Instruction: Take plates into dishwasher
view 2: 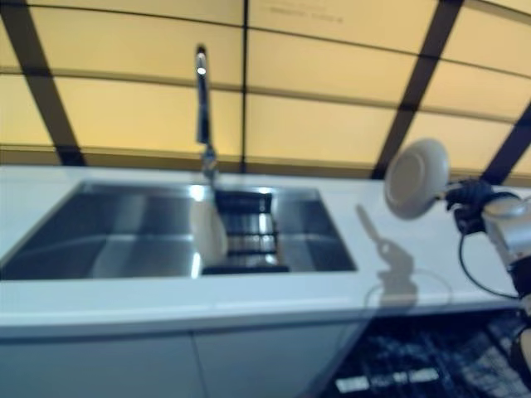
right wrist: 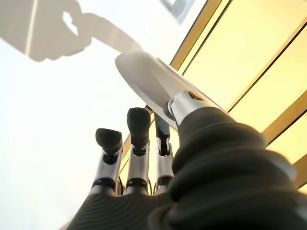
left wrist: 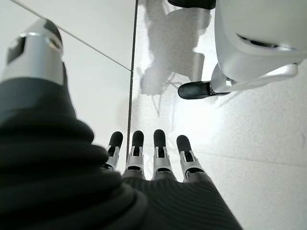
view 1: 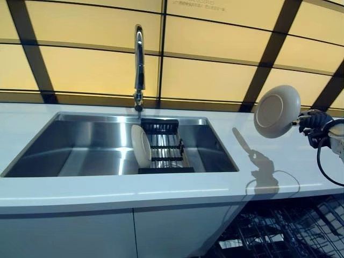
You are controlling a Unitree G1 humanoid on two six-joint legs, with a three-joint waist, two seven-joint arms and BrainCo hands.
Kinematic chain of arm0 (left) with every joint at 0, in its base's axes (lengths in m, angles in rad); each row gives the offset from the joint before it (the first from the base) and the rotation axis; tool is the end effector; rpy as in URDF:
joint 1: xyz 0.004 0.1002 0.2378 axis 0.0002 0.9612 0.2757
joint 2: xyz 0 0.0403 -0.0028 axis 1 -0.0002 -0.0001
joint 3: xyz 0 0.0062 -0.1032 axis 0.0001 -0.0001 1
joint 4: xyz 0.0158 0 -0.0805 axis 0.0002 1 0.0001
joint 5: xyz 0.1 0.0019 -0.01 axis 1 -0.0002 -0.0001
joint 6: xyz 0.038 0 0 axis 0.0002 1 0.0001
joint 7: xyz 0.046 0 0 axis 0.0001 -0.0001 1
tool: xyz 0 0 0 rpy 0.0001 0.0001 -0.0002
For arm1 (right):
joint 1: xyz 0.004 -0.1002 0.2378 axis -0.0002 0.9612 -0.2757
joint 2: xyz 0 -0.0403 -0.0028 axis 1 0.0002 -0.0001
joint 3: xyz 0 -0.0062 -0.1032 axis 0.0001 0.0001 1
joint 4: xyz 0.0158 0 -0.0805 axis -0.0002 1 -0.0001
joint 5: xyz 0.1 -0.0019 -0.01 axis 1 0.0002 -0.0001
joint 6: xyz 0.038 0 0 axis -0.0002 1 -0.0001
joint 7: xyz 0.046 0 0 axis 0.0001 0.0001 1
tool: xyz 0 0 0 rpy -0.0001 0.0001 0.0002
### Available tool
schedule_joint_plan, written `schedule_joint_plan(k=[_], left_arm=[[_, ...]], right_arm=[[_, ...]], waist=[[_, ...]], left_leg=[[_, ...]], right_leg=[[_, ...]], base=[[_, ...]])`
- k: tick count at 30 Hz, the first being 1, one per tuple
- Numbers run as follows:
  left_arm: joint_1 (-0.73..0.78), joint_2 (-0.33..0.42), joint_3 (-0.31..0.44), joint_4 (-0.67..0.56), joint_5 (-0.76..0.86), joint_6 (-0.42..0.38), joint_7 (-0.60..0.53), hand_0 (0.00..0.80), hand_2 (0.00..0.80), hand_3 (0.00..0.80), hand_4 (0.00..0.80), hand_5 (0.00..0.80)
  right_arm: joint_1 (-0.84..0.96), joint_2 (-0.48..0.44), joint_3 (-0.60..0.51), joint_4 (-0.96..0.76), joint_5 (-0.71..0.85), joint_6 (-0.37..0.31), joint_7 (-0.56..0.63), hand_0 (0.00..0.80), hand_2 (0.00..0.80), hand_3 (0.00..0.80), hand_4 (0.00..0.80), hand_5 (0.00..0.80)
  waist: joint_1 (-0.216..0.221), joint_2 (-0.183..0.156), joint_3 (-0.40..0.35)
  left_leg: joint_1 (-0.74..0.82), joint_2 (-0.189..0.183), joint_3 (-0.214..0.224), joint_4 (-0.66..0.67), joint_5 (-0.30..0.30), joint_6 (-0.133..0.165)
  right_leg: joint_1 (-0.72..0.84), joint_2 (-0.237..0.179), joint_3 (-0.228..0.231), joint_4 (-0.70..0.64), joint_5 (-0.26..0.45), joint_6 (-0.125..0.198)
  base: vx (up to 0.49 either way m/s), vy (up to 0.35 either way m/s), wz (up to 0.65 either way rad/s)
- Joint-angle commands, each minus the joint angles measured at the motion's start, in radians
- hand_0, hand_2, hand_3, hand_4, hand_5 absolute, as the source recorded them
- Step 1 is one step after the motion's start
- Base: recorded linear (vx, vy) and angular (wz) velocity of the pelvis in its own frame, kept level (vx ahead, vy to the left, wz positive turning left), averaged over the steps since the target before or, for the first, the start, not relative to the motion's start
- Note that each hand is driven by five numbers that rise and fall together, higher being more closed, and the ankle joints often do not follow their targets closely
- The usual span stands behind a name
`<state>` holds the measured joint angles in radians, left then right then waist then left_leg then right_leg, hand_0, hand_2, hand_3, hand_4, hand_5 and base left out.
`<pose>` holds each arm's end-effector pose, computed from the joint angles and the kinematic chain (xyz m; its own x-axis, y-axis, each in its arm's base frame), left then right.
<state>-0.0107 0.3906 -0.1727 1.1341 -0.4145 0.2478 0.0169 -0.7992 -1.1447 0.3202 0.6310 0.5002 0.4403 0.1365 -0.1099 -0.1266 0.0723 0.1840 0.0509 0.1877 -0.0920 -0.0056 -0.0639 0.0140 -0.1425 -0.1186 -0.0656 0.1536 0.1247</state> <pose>0.0810 0.2680 -0.0985 0.1936 0.2634 -0.9451 -0.2046 0.9529 0.2237 0.2783 -0.3574 0.2301 0.9095 -0.3546 -0.2170 0.1958 0.8257 -0.5290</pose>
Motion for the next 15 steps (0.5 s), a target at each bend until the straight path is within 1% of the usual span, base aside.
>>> schedule_joint_plan(k=[1,7,11,12,15], left_arm=[[-0.037,0.042,0.005,0.065,0.019,-0.034,-0.016,0.000,0.000,0.000,0.000,0.000],[-0.036,0.048,0.011,0.072,0.043,-0.049,-0.033,0.000,0.000,0.000,0.000,0.000],[-0.033,0.046,0.014,0.075,0.053,-0.058,-0.038,0.000,0.000,0.000,0.000,0.000],[-0.032,0.046,0.017,0.076,0.057,-0.059,-0.042,0.000,0.000,0.000,0.000,0.000],[-0.030,0.046,0.021,0.082,0.063,-0.065,-0.045,0.000,0.000,0.000,0.000,0.000]], right_arm=[[-0.059,-0.092,-0.046,-0.021,-0.002,-0.069,-0.013,0.800,0.800,0.800,0.800,0.800],[0.033,-0.123,-0.129,-0.025,0.010,-0.072,-0.017,0.800,0.800,0.800,0.800,0.800],[0.092,-0.136,-0.181,-0.033,0.010,-0.074,-0.018,0.800,0.800,0.800,0.800,0.800],[0.125,-0.146,-0.208,-0.031,0.019,-0.079,-0.018,0.800,0.800,0.800,0.800,0.800],[0.174,-0.163,-0.257,-0.034,0.028,-0.083,-0.020,0.800,0.800,0.800,0.800,0.800]], waist=[[0.015,0.009,-0.009],[-0.010,0.010,-0.013],[-0.023,0.009,-0.013],[-0.032,0.010,-0.015],[-0.044,0.007,-0.016]], left_leg=[[0.060,-0.029,-0.044,0.005,-0.082,0.040],[0.064,-0.026,-0.027,0.005,-0.082,0.042],[0.068,-0.025,-0.017,0.005,-0.085,0.044],[0.070,-0.023,-0.012,0.005,-0.084,0.043],[0.070,-0.022,-0.004,0.005,-0.083,0.043]], right_leg=[[-0.118,-0.043,0.002,0.013,0.135,0.113],[-0.124,-0.031,0.021,0.012,0.130,0.112],[-0.129,-0.027,0.029,0.016,0.128,0.111],[-0.131,-0.024,0.035,0.016,0.127,0.111],[-0.134,-0.017,0.044,0.015,0.127,0.111]], base=[[-0.001,-0.004,-0.15],[-0.004,-0.003,-0.19],[0.000,-0.010,-0.12],[0.004,-0.007,-0.06],[-0.001,-0.016,-0.06]])
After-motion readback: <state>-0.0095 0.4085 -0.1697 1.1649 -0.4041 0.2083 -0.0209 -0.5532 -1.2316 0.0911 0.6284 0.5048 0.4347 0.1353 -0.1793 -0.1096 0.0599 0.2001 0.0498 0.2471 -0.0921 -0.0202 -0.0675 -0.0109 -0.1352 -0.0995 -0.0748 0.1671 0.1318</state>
